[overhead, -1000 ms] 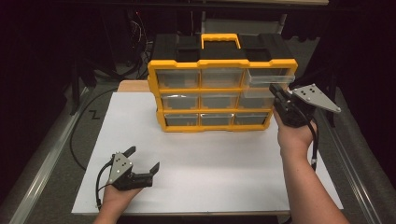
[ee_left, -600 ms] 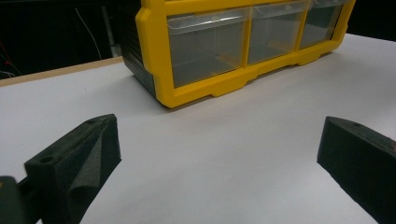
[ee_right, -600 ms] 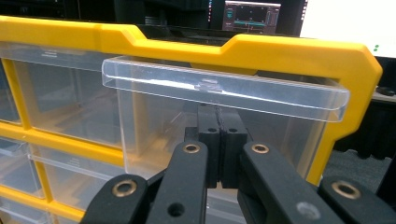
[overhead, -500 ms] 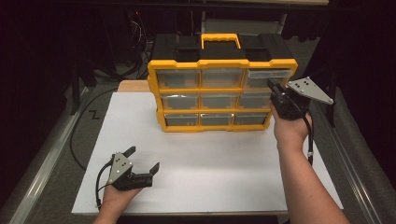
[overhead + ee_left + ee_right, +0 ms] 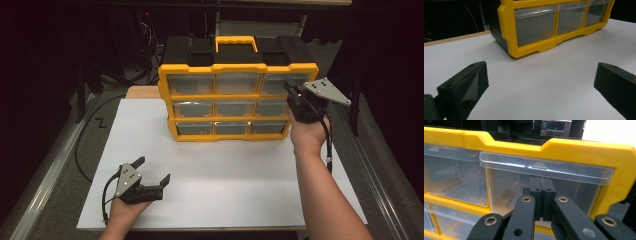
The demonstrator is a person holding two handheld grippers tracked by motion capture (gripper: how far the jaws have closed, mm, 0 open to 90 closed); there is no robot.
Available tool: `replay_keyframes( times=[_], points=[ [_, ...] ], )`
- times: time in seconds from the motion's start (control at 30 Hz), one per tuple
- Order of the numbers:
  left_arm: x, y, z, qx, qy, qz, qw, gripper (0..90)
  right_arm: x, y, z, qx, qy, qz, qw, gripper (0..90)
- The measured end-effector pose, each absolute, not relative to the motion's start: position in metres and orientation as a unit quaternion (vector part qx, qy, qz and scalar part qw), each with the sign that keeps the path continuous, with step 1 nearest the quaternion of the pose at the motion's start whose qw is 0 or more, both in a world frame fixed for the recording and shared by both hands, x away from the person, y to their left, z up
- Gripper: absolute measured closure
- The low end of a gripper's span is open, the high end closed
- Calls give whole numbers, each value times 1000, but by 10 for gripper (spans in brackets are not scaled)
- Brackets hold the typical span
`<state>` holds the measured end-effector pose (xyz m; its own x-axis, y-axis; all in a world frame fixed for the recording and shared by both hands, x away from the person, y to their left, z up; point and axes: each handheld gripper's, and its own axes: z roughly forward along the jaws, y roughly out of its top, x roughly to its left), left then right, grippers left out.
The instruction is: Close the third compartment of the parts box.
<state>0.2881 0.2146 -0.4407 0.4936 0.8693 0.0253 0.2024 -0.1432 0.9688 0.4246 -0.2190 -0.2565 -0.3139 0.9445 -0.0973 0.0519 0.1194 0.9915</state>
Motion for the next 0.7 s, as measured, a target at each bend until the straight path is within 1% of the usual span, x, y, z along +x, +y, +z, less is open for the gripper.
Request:
replay_keyframes(
  times=[0.37,0.7],
  points=[
    [288,215,-441,685,391,317,527,4,432,-215,-258,404,618,521,428,900],
    [289,215,-441,686,391,317,525,4,427,-216,-255,401,623,522,423,900]
  ],
)
